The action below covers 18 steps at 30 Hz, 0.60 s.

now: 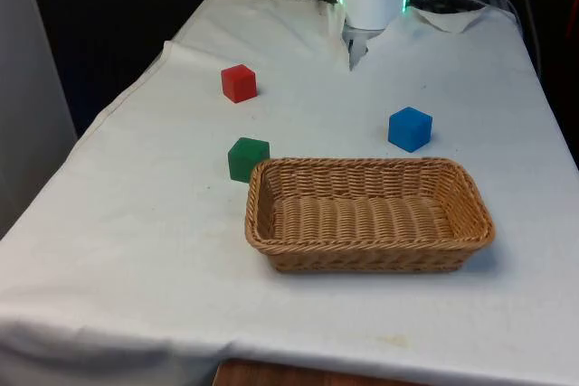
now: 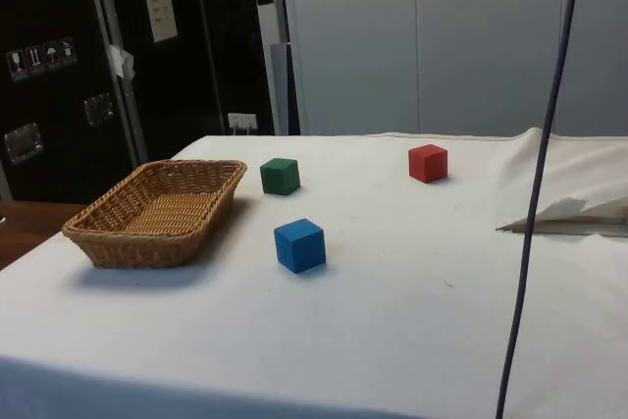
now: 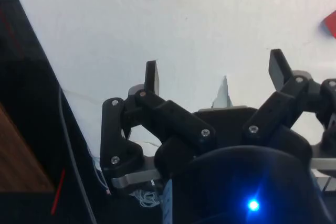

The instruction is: Pick up exactly two blocks and place them into the basket.

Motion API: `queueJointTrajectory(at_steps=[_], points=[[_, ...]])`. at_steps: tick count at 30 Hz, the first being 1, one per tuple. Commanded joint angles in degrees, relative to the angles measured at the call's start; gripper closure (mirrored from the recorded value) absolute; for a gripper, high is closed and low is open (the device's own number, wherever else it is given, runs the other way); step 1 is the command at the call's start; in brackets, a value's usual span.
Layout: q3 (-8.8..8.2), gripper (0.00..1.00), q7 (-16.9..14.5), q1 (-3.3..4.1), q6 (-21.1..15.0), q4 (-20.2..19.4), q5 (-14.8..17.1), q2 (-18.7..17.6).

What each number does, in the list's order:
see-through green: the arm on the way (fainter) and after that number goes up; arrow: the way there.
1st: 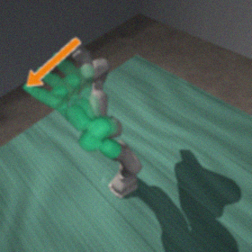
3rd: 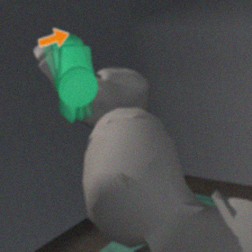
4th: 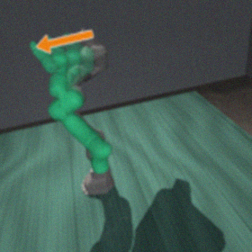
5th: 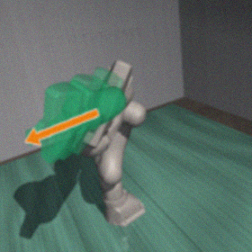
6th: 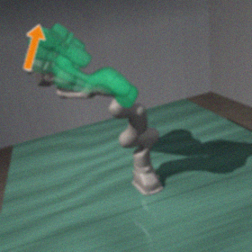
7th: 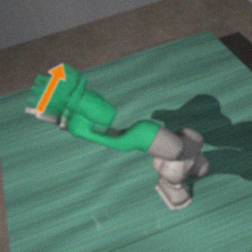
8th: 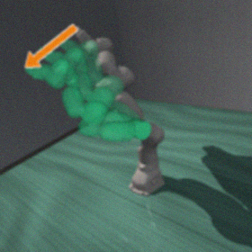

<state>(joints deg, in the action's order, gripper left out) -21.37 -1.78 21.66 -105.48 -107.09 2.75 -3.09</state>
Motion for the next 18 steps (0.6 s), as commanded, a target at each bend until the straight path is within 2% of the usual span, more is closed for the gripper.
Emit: queueJointTrajectory(at_steps=[1,2,8,10,12,18], points=[[0.23,0.0,0.8,0.17,-1.1,-0.9,-0.2,0.4],[0.23,0.0,0.3,0.0,-0.2,-0.3,0.0,0.0],[1.38,0.0,2.8,0.23,-3.4,-3.9,-0.2,0.5],[1.83,0.0,2.9,0.0,-3.7,-4.5,0.0,0.2],[2.29,0.0,4.1,0.23,-5.4,-6.1,-0.2,0.5],[3.95,0.0,6.1,0.23,-8.6,-9.0,-0.3,0.7]])
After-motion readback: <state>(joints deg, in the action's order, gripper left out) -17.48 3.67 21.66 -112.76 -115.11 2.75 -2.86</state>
